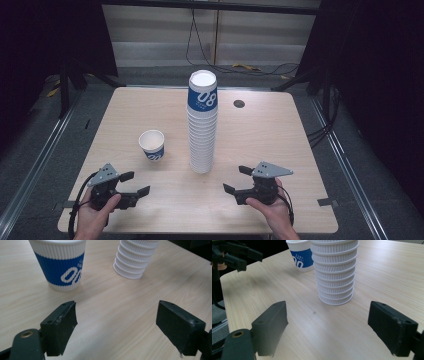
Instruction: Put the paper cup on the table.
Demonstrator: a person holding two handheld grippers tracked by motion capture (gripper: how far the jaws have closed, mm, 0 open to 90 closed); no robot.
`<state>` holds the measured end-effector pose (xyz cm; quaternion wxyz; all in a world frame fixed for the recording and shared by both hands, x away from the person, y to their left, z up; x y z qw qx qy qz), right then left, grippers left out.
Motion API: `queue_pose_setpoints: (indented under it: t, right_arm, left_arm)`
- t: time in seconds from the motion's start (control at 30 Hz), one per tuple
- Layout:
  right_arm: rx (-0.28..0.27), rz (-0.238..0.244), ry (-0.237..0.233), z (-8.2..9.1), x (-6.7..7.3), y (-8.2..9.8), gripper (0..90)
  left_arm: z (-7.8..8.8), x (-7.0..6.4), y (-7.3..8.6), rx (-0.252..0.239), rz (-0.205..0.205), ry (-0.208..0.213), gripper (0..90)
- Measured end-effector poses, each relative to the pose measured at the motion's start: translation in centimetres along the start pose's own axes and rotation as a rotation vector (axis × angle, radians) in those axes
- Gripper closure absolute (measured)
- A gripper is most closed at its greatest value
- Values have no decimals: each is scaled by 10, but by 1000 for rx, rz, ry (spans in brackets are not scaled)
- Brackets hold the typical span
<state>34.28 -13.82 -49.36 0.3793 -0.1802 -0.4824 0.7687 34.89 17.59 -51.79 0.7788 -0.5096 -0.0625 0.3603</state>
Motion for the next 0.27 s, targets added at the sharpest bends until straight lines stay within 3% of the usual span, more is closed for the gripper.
queue_pose_setpoints:
  t: [0.07,0.13,0.27]
  right_arm:
    - [-2,3,7,1,-1,1,157]
    - [-12,4,11,2,-2,0,157]
    - [-13,2,23,4,-3,2,157]
  left_arm:
    - [1,-2,4,-6,4,15,167]
    - [2,-2,10,7,-19,22,167]
    - [0,0,20,21,-6,14,167]
Point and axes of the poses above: each handheld gripper's, and its own axes: z roughly backward along the jaws, y roughly out of its underside, x roughly to its left, the point moved 9 cm from there along -z, roughly forward along the jaws, and after that the axes turned 5 degrees about y, right-handed, at the moved point
